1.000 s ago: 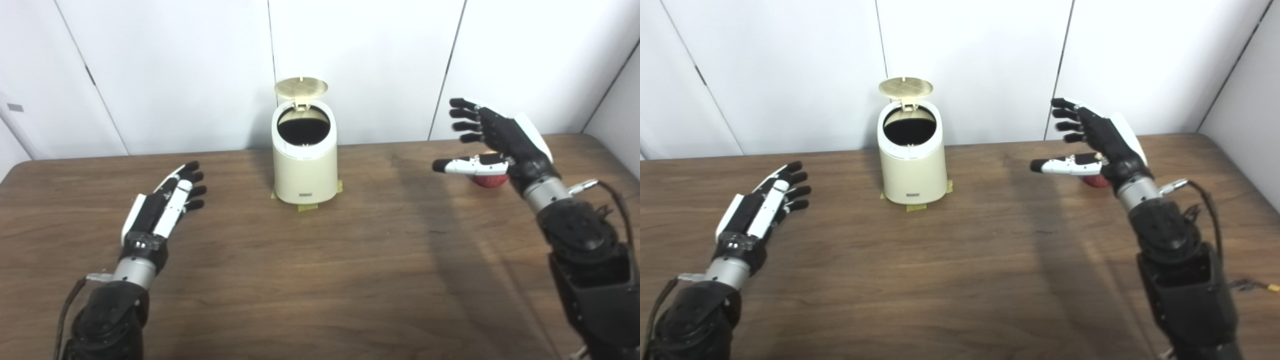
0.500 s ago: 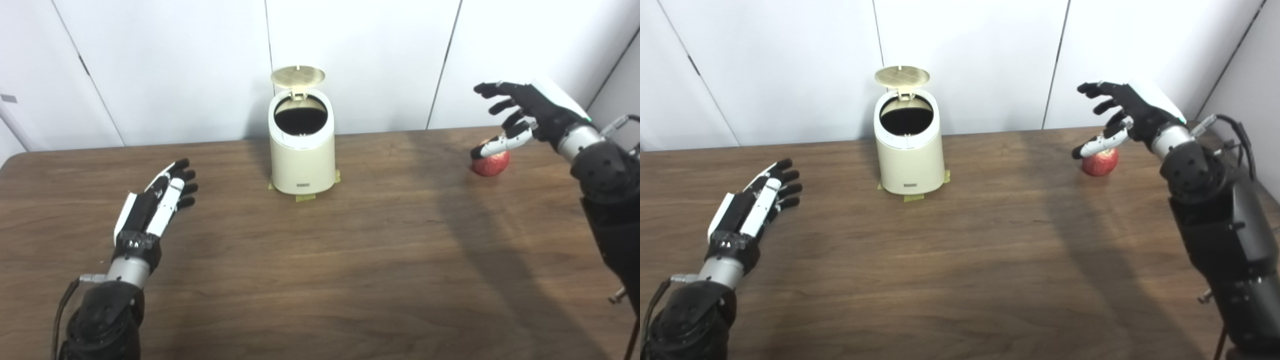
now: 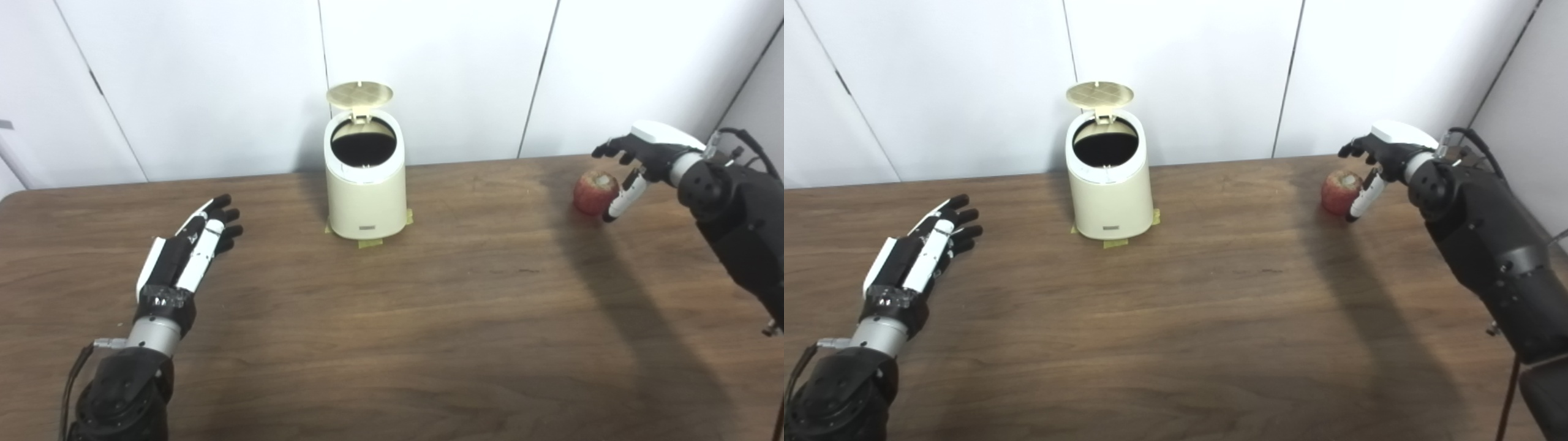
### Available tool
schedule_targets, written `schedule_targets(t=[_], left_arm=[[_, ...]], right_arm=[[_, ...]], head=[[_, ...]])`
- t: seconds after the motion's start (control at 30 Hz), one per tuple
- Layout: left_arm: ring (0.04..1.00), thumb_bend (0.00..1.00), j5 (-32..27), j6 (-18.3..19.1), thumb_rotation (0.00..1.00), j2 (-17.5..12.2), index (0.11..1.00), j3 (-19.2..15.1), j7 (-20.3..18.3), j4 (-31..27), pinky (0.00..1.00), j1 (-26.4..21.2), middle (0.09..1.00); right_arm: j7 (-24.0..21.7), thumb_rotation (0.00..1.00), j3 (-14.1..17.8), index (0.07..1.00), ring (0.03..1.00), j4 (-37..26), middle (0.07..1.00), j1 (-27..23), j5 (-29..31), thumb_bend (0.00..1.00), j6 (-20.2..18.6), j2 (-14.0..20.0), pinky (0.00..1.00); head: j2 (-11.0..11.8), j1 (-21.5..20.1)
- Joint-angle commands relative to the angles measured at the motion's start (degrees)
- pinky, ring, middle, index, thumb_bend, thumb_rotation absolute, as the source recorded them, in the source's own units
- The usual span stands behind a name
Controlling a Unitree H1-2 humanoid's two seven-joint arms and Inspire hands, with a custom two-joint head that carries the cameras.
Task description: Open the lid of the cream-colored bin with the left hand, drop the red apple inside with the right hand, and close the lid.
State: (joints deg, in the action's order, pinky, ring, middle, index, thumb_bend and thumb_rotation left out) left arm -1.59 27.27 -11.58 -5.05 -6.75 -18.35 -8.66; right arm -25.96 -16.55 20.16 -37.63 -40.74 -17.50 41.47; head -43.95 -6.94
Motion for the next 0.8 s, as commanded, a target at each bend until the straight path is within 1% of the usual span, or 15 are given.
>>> schedule_targets(t=[0.0,0.03,0.1,0.13,0.33,0.43,0.53,0.63,0.7,0.77], left_arm=[[0.829,0.41,0.03,-0.46,0.76,-0.73,0.913,-0.03,0.42,-1.97,0.84,-1.29,0.875],[0.83,0.41,0.03,-0.45,0.76,-0.67,0.913,-0.02,0.5,-2.12,0.85,-1.25,0.876],[0.831,0.41,0.15,-0.4,0.76,-0.57,0.911,0.06,0.65,-2.31,0.85,-1.16,0.875],[0.836,0.41,0.38,-0.4,0.76,-0.63,0.911,0.18,0.65,-2.37,0.87,-1.08,0.875],[0.835,0.41,1.19,-0.44,0.78,-0.83,0.915,0.69,0.55,-2.63,0.86,-0.54,0.881],[0.839,0.41,1.34,-0.47,0.79,-1.16,0.916,0.92,0.27,-2.55,0.88,-0.31,0.879],[0.844,0.41,1.5,-0.49,0.79,-1.3,0.915,0.9,0.05,-2.66,0.87,0.03,0.879],[0.838,0.4,1.66,-0.4,0.78,-1.38,0.917,0.8,0.05,-2.92,0.85,0.39,0.874],[0.832,0.41,1.55,-0.38,0.79,-1.48,0.918,0.67,-0.04,-3.1,0.85,0.67,0.872],[0.833,0.42,1.39,-0.46,0.79,-1.57,0.918,0.48,-0.04,-3.27,0.86,0.9,0.874]], right_arm=[[1.3,0.07,-0.42,0.83,0.739,0.82,0.849,-5.03,-1.79,0.87,1.83,2.29,0.47],[1.59,0.08,-1.42,0.829,0.764,1.91,0.843,-5.68,-2.8,0.87,2.64,2.49,0.52],[2.49,0.1,-2.93,0.82,0.826,4.16,0.848,-6.96,-4.41,0.88,4.0,2.56,0.65],[2.71,0.1,-3.43,0.814,0.834,5.05,0.847,-7.6,-4.98,0.89,4.26,2.44,0.68],[2.91,0.09,-4.65,0.838,0.819,8.27,0.848,-10.33,-6.21,0.88,4.82,1.5,0.64],[2.91,0.09,-4.69,0.833,0.81,8.74,0.838,-11.03,-6.22,0.88,5.03,1.02,0.64],[2.92,0.07,-4.88,0.829,0.817,9.43,0.84,-11.46,-6.4,0.87,5.2,0.7,0.65],[2.24,0.09,-6.03,0.843,0.83,10.64,0.856,-12.16,-7.68,0.86,4.23,0.22,0.67],[2.27,0.11,-6.57,0.848,0.824,11.22,0.862,-12.39,-8.13,0.85,3.83,-0.07,0.65],[3.53,0.12,-7.23,0.83,0.807,12.26,0.853,-12.32,-8.96,0.86,4.01,-0.48,0.62]], head=[[-0.02,-0.03],[0.04,-0.09],[0.04,-0.09],[0.14,-0.41],[0.3,-0.49],[0.35,-0.51],[0.37,-0.63],[0.33,-0.56],[0.29,-0.49],[0.1,-0.43]])
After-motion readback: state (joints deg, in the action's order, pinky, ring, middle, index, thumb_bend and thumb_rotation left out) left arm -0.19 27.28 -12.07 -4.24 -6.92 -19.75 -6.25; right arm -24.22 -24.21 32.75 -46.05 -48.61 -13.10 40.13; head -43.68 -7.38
